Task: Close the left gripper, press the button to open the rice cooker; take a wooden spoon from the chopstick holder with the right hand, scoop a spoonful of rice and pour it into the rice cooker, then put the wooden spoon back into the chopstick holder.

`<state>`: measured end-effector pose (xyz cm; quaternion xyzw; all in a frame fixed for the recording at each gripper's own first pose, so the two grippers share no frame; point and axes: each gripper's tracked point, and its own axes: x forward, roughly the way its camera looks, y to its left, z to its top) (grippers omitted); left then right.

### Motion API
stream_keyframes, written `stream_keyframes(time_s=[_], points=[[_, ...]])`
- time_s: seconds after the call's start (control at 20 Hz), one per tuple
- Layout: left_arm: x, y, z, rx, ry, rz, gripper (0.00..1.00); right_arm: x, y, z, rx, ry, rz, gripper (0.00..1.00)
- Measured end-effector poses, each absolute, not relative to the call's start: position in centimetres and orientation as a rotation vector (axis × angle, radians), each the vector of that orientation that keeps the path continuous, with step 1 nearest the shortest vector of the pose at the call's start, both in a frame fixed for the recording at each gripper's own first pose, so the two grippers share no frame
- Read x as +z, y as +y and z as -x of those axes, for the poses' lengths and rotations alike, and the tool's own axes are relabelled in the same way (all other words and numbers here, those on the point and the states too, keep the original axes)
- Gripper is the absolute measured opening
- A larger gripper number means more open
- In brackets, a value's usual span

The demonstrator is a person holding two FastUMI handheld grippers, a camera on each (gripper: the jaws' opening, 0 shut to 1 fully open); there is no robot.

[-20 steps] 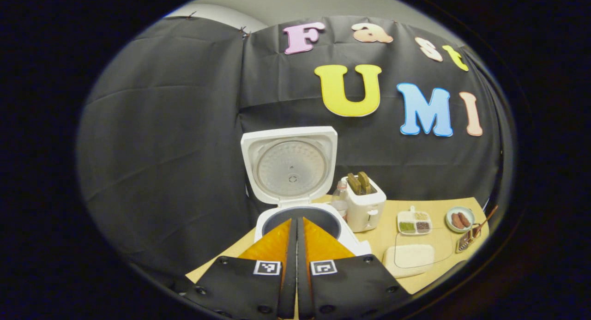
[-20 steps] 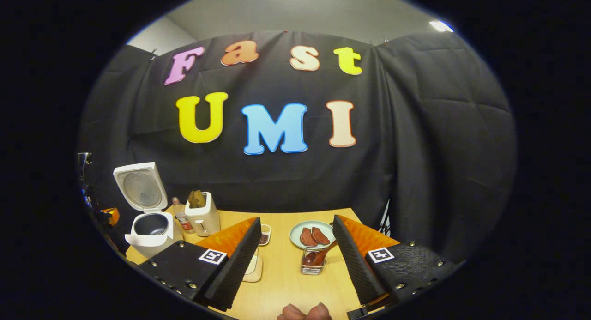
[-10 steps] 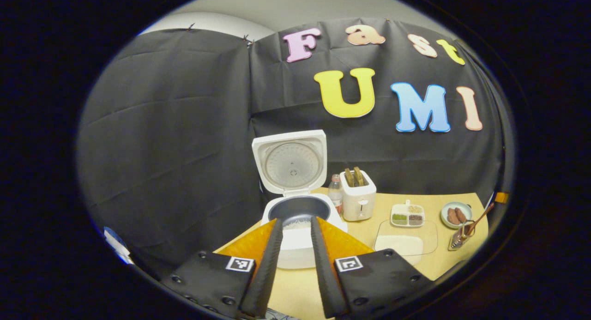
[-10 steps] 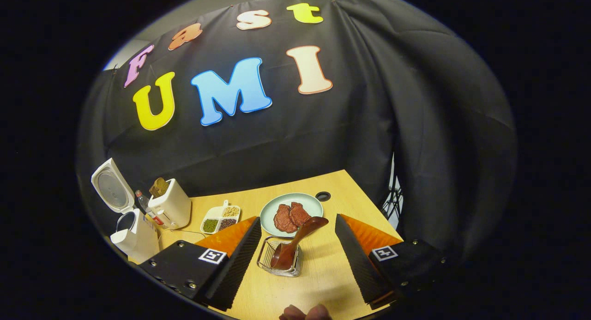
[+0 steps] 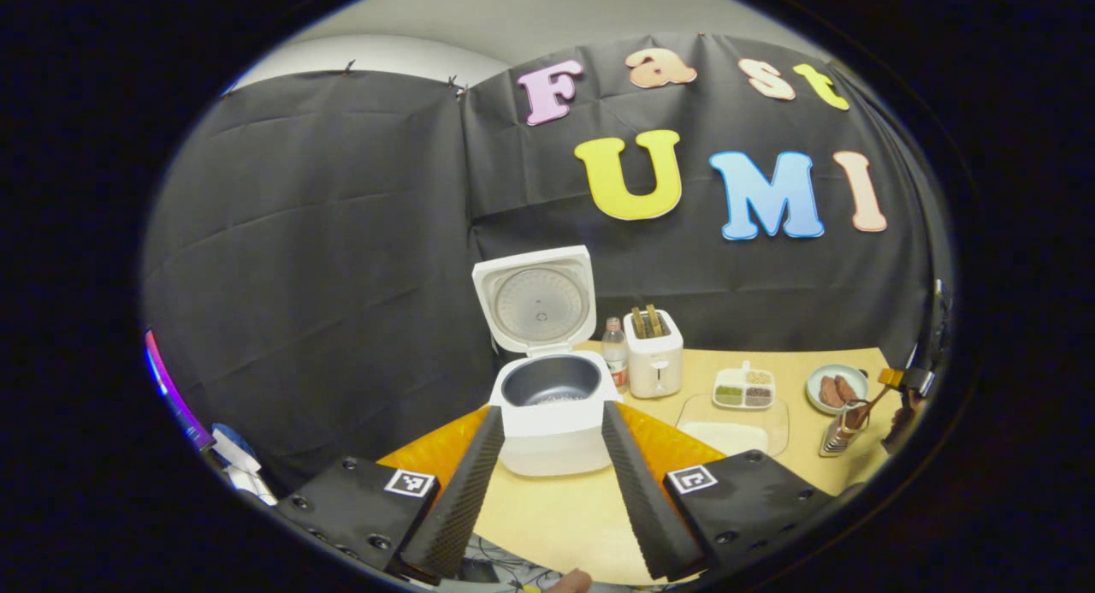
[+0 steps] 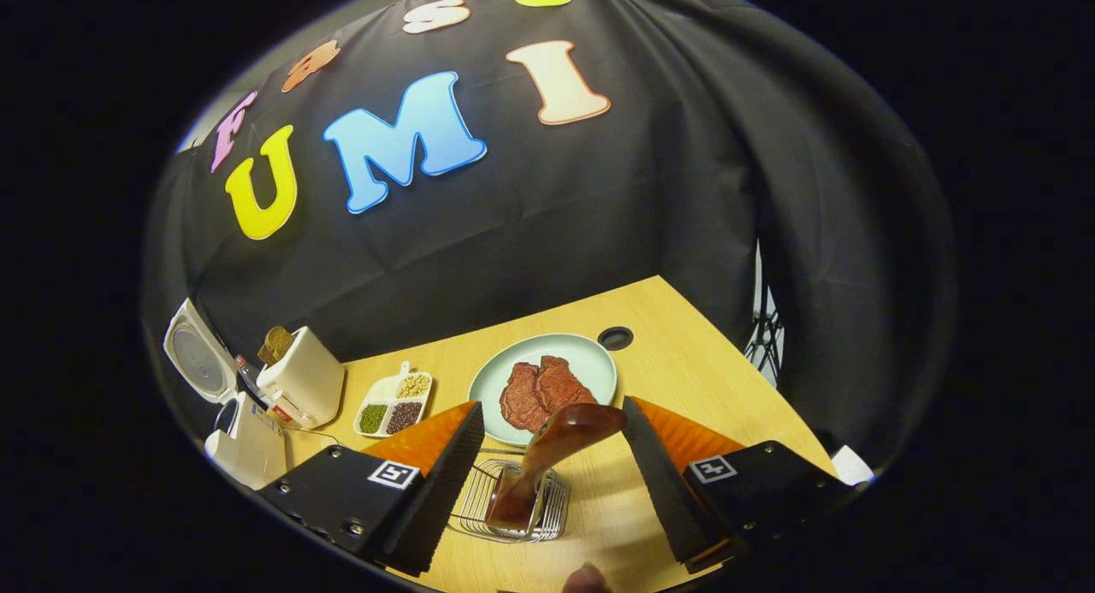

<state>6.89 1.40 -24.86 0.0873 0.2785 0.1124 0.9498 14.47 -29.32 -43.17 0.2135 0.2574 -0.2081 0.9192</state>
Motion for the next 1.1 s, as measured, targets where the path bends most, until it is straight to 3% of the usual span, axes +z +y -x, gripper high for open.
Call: stream_keyframes(time_s=[0.15, 0.35, 0.45, 0.55, 0.6, 0.85, 0.95, 1.1], points=[[-24.5, 1.6, -5.7, 0.231, 0.576, -0.183, 0.89, -44.4, -28.7, -15.3, -0.413, 0.548, -0.490, 0.97], [-24.1, 1.9, -4.2, 0.237, 0.586, -0.195, 0.89, -45.8, -28.6, -15.5, -0.438, 0.583, -0.514, 0.68], [-24.0, 2.4, -3.7, 0.242, 0.590, -0.201, 0.89, -45.6, -28.0, -15.6, -0.422, 0.589, -0.571, 0.30], [-23.7, 2.9, -3.4, 0.249, 0.589, -0.198, 0.89, -45.4, -27.1, -15.7, -0.403, 0.604, -0.639, 0.28], [-23.4, 3.1, -3.4, 0.250, 0.582, -0.199, 0.89, -45.2, -26.8, -15.7, -0.396, 0.607, -0.656, 0.18], [-23.0, 4.5, -3.1, 0.223, 0.544, -0.154, 0.89, -41.2, -25.7, -14.3, -0.376, 0.586, -0.653, 0.18], [-23.4, 5.5, -3.0, 0.200, 0.535, -0.125, 0.85, -38.0, -25.1, -13.9, -0.377, 0.549, -0.625, 0.18], [-22.4, 7.5, -2.7, 0.158, 0.497, -0.064, 0.89, -32.8, -21.6, -13.6, -0.338, 0.507, -0.594, 0.18]])
